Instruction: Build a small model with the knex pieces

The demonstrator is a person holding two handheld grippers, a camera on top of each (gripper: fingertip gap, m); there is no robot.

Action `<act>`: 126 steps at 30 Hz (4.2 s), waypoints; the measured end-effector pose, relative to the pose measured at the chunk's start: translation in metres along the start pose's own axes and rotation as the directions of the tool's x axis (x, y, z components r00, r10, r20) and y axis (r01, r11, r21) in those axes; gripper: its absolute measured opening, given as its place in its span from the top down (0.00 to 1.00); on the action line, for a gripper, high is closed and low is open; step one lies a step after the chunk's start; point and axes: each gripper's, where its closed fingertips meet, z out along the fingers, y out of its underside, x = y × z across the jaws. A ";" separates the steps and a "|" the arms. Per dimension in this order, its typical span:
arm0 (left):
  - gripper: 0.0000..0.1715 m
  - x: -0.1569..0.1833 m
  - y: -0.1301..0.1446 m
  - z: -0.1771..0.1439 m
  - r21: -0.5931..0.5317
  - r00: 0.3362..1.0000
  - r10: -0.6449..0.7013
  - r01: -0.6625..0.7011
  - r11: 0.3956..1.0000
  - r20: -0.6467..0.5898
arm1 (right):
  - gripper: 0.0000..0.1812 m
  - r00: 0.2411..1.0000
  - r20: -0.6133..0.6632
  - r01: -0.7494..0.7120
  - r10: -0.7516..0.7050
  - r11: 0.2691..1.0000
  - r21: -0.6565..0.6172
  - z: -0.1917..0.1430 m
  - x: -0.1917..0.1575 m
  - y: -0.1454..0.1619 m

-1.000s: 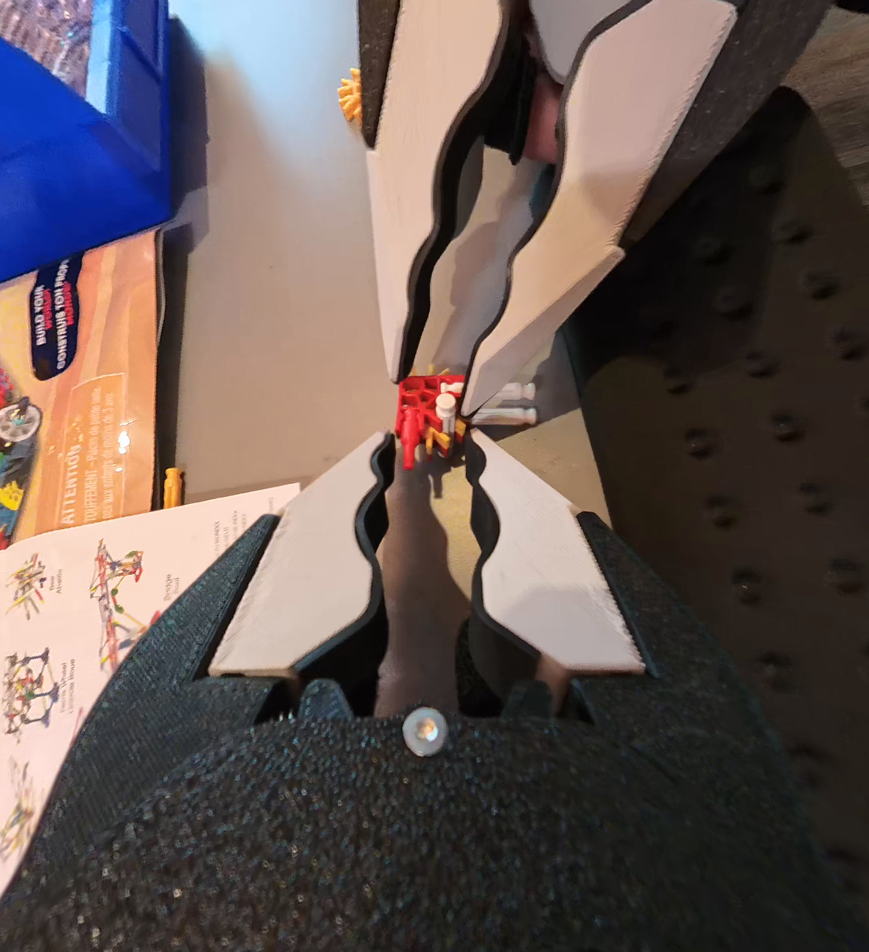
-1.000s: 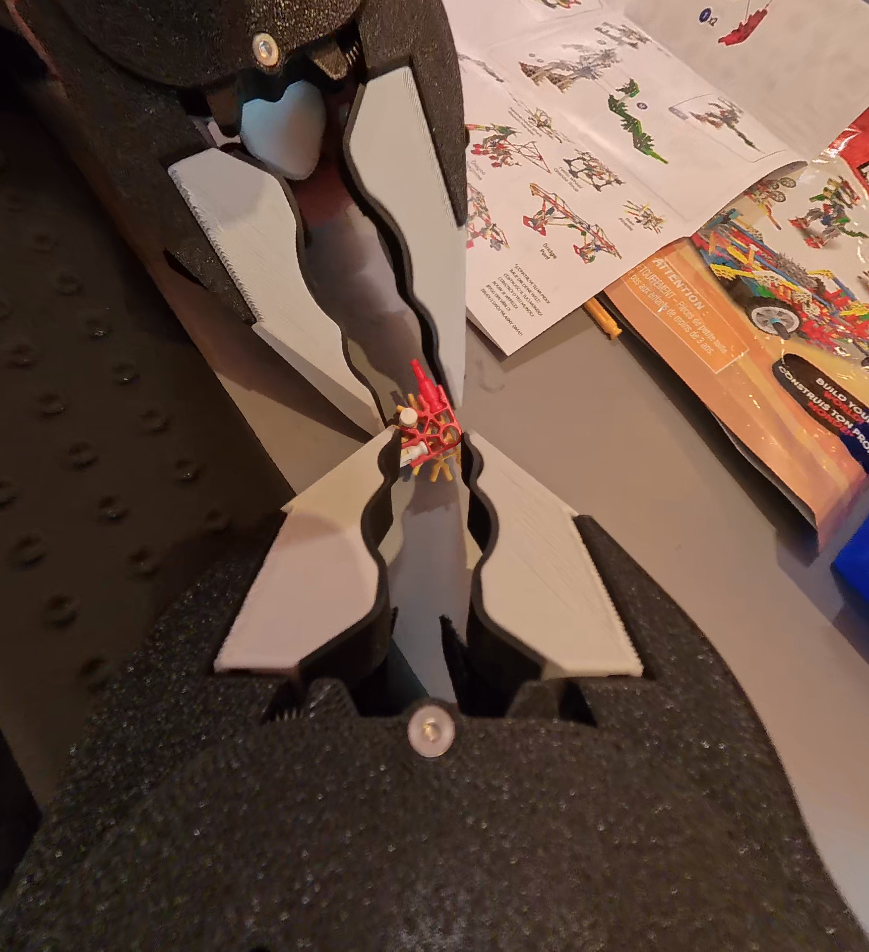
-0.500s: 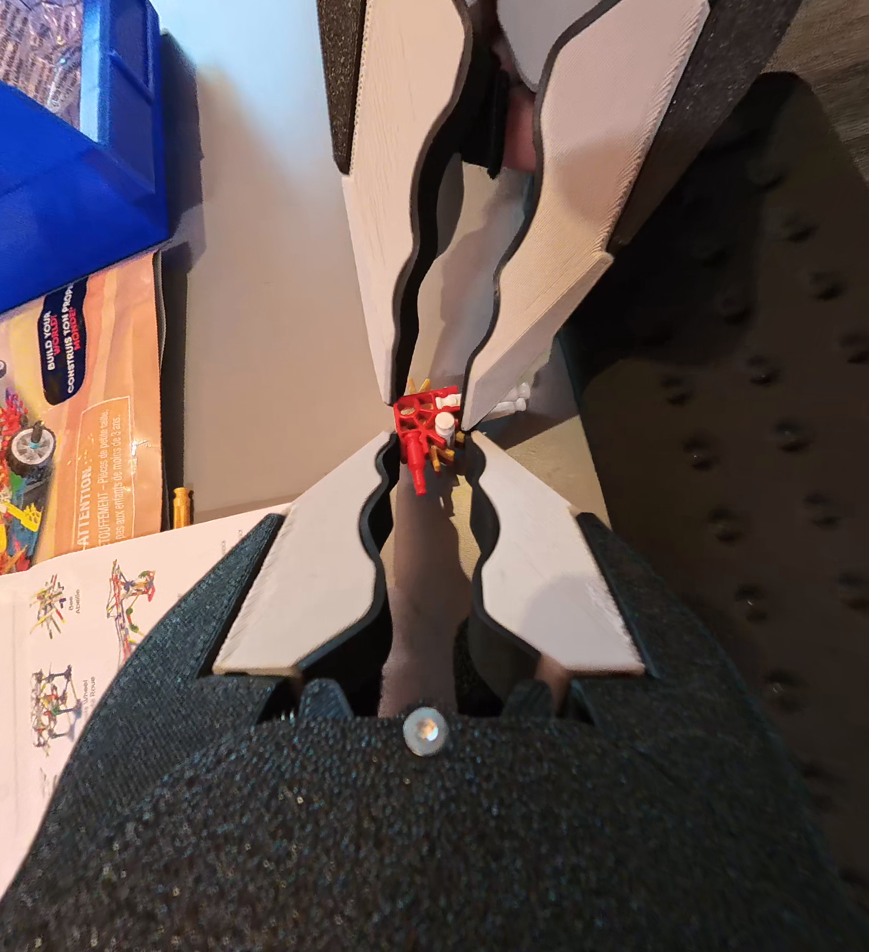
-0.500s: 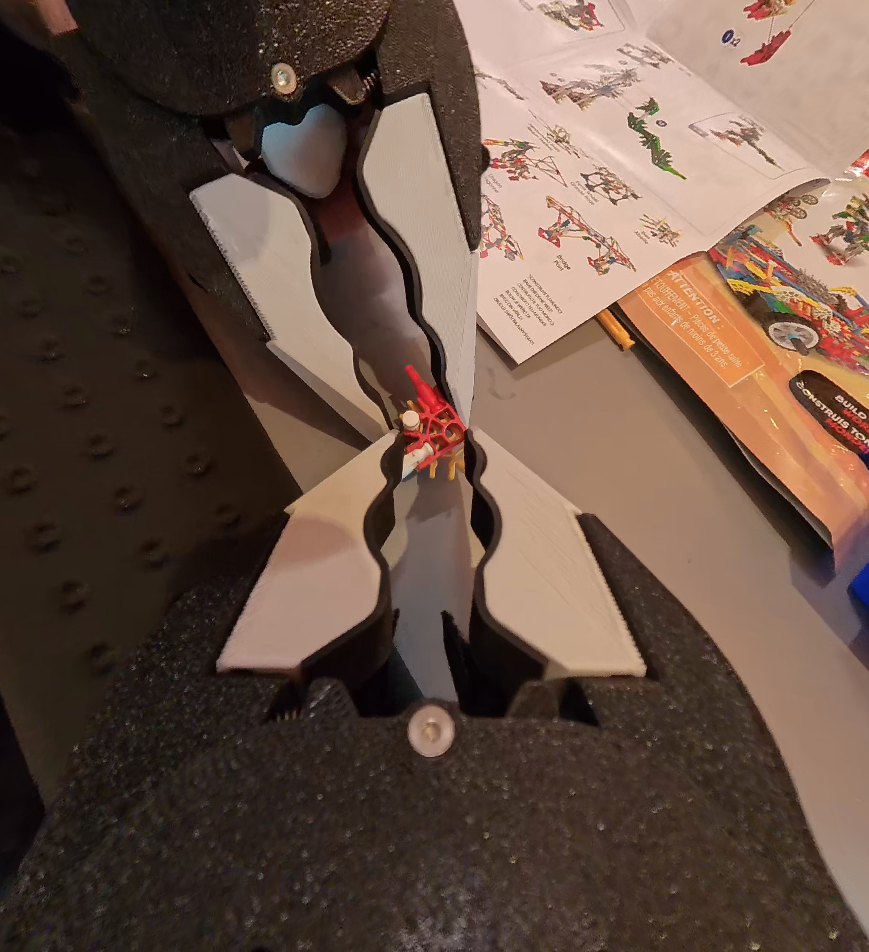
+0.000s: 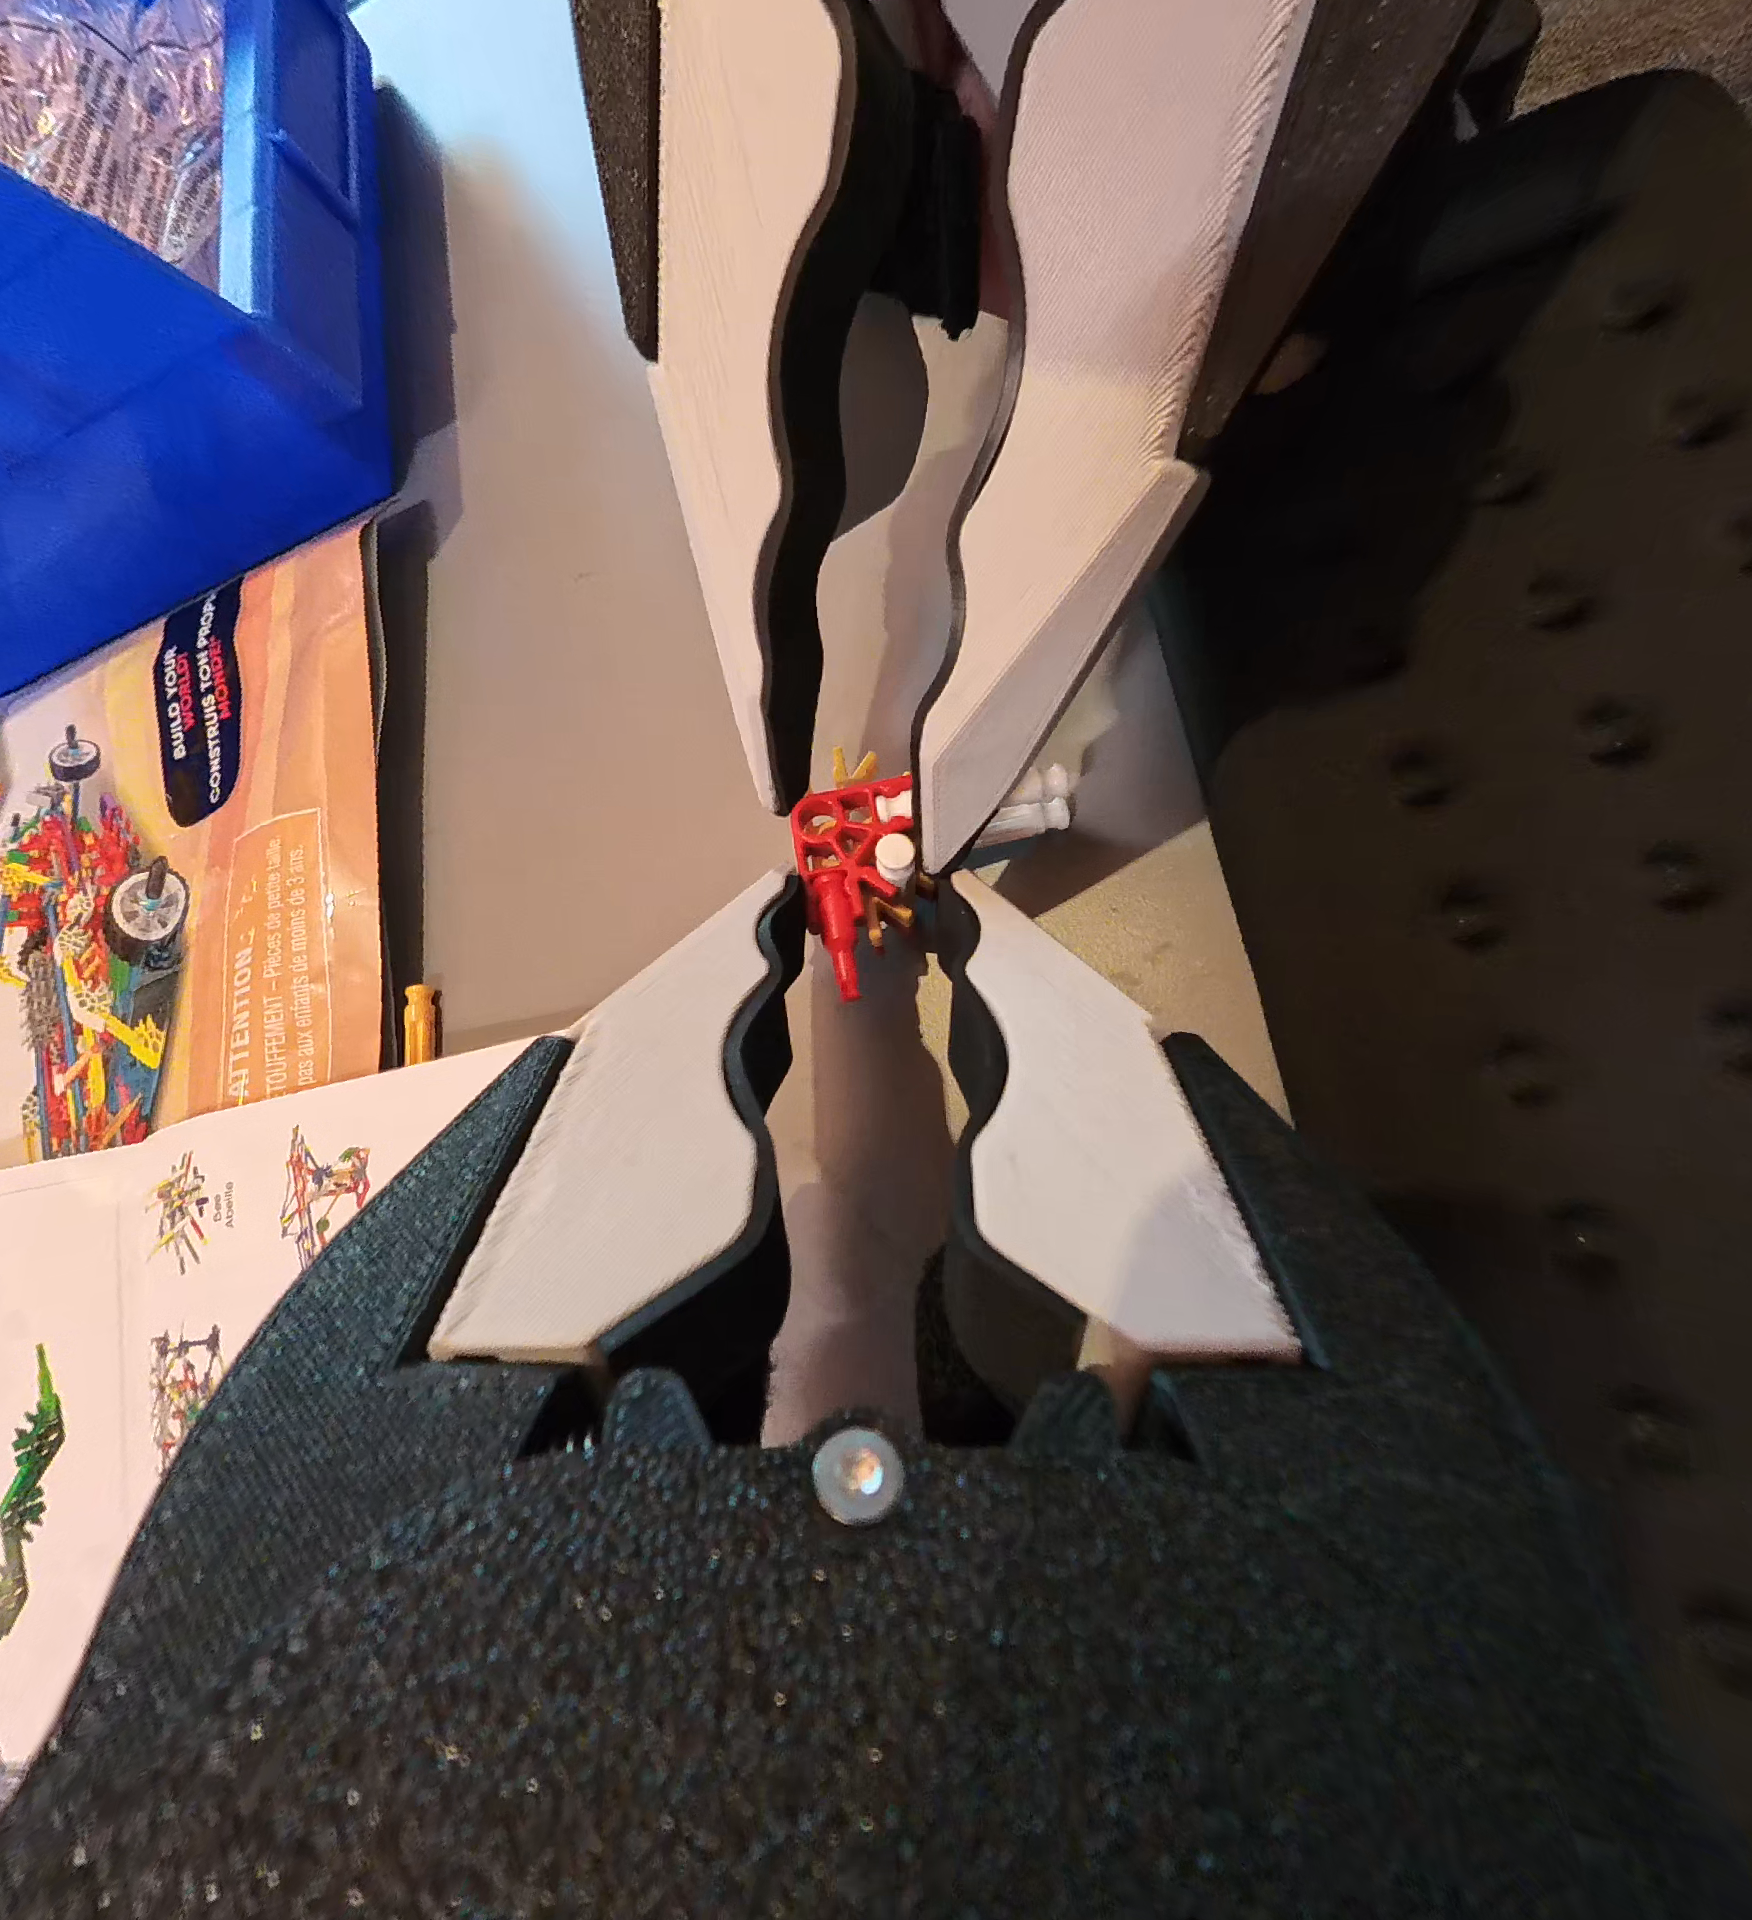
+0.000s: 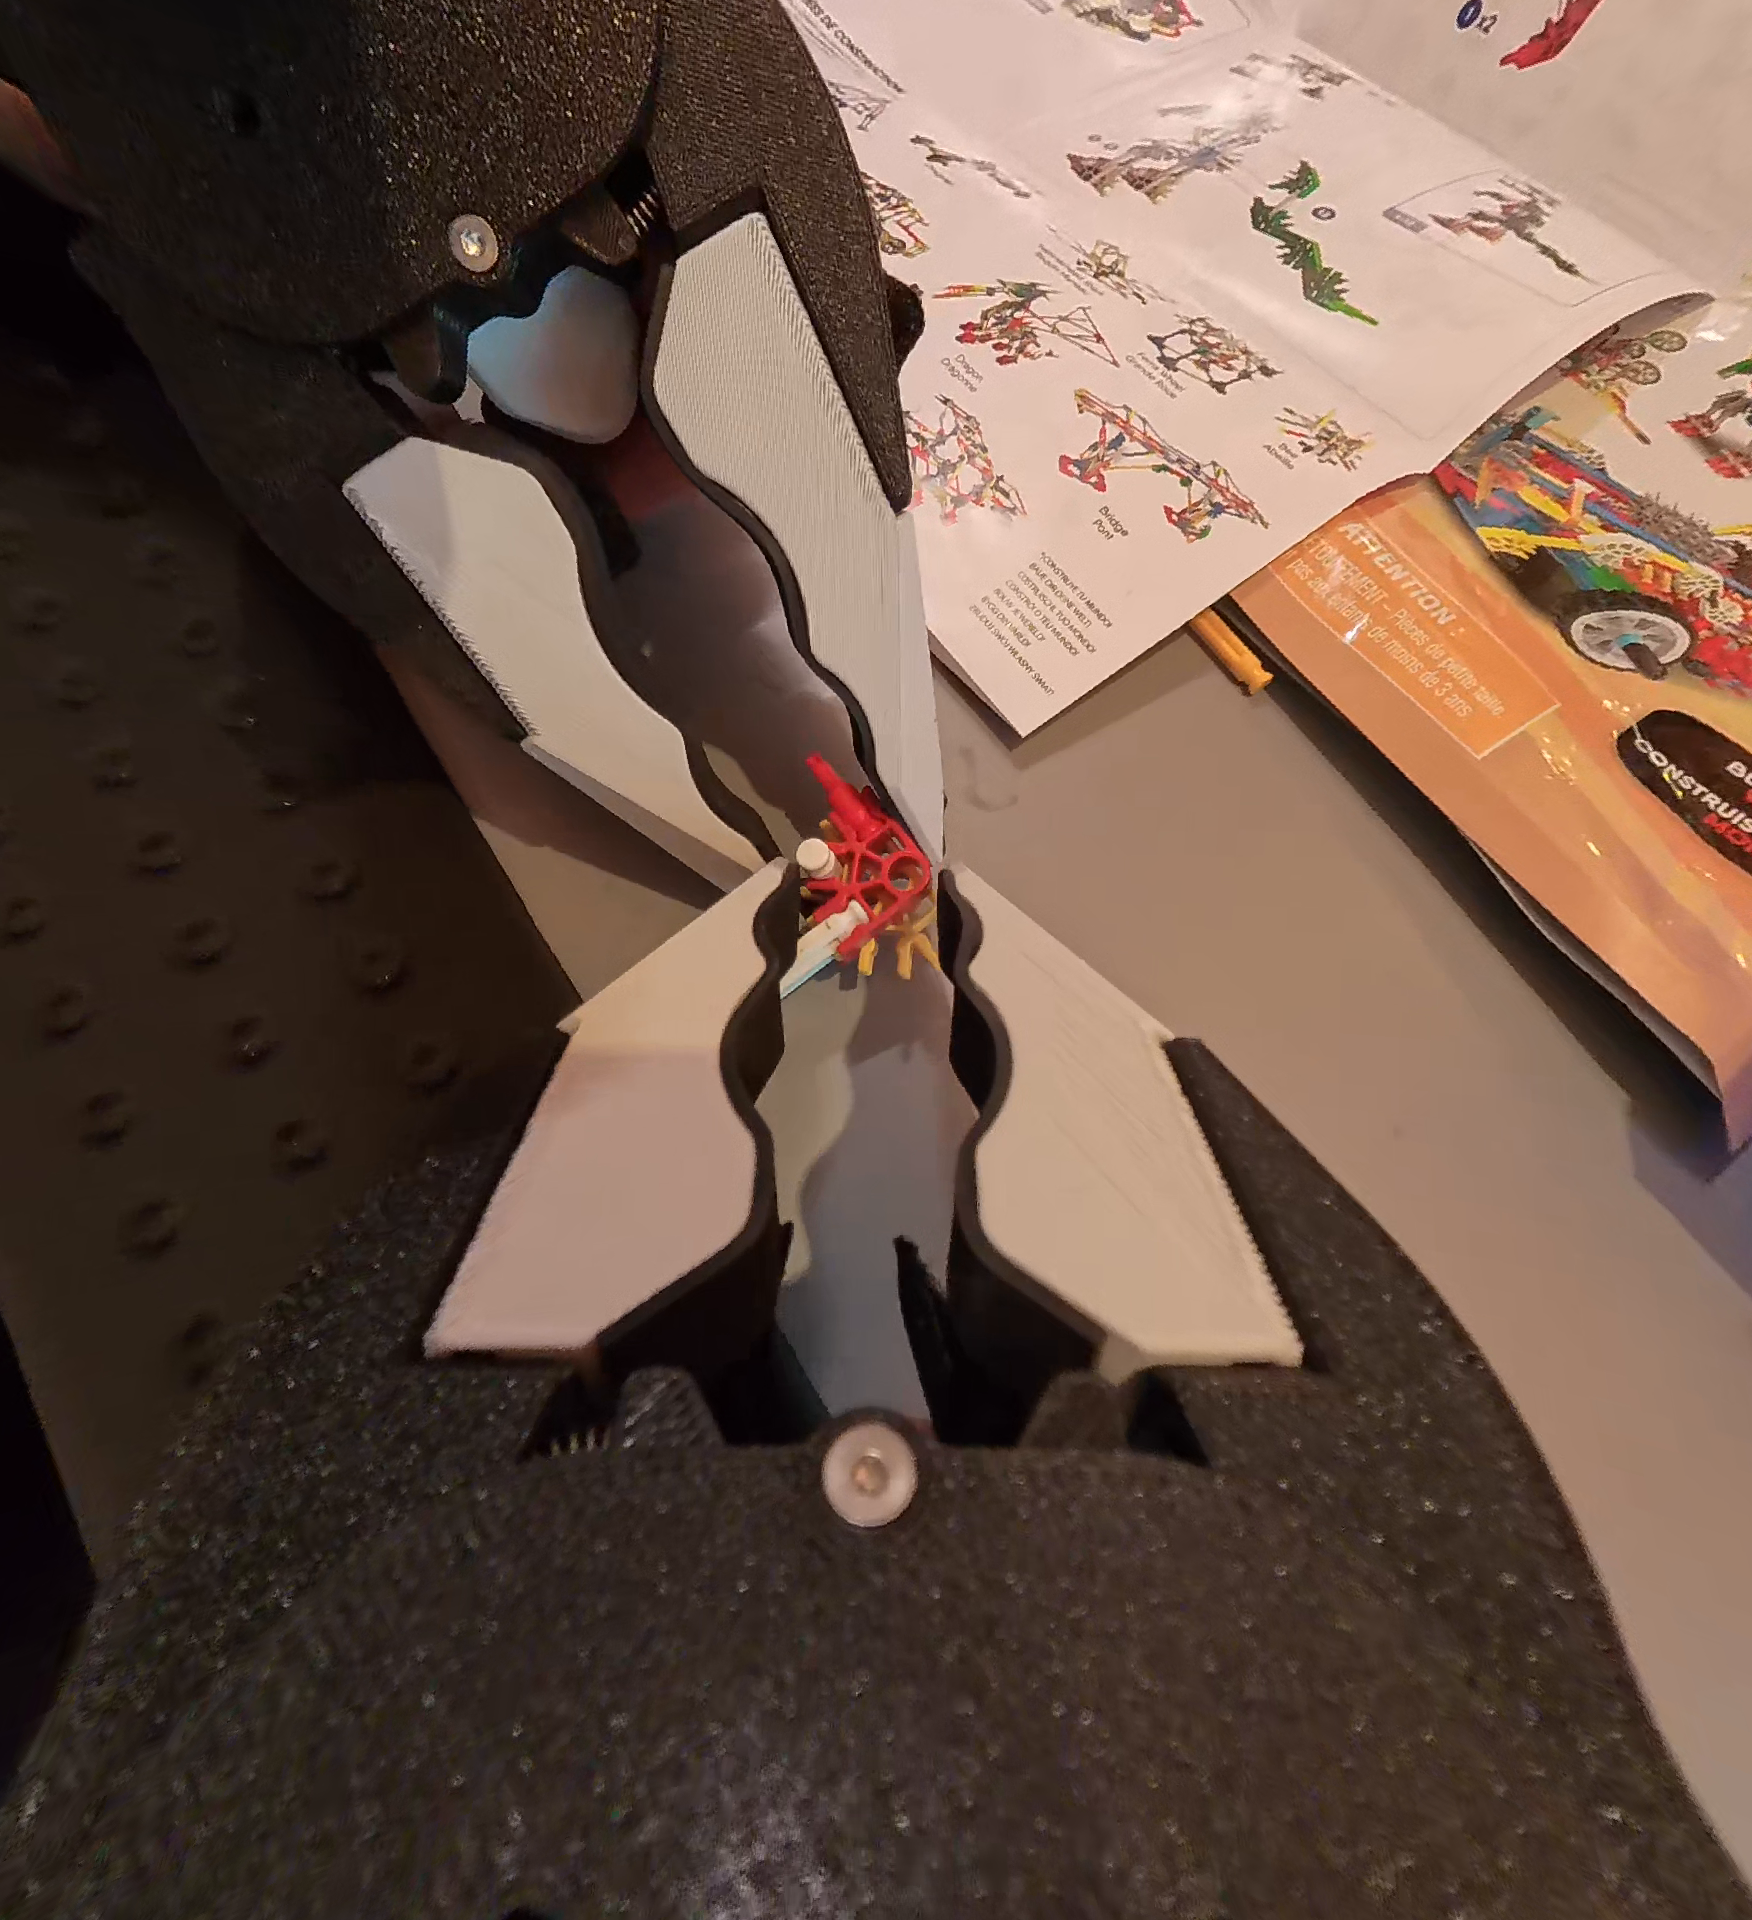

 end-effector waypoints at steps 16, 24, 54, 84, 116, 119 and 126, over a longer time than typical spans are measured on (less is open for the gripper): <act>0.88 0.001 -0.006 -0.017 0.041 0.999 0.038 -0.038 0.998 0.009 | 0.87 0.995 -0.025 0.093 -0.093 0.996 -0.004 0.001 -0.002 0.001; 0.92 -0.001 -0.007 -0.017 0.054 1.000 0.027 -0.027 0.998 0.016 | 0.87 0.993 -0.010 0.114 -0.114 0.993 -0.007 0.001 -0.002 0.002; 0.92 0.003 -0.008 -0.023 0.099 0.994 -0.070 0.078 0.992 -0.078 | 0.87 0.988 0.022 0.150 -0.150 0.989 0.001 0.004 -0.007 0.001; 0.93 0.004 -0.010 -0.020 0.073 0.992 -0.128 0.128 0.989 -0.011 | 0.88 0.984 0.038 0.171 -0.171 0.985 0.005 0.004 -0.008 0.005; 0.88 -0.001 0.010 -0.036 -0.104 0.972 -0.221 0.212 0.972 -0.082 | 0.88 0.972 0.066 0.228 -0.228 0.974 0.002 0.003 -0.014 0.004; 0.89 0.009 0.032 -0.046 -0.251 0.974 -0.178 0.139 0.958 -0.140 | 0.88 0.970 0.077 0.232 -0.231 0.973 -0.002 0.002 -0.015 0.005; 1.00 0.020 0.053 -0.048 -0.454 0.946 -0.118 -0.033 0.890 -0.300 | 0.88 0.967 0.089 0.241 -0.240 0.970 -0.002 0.002 -0.015 0.005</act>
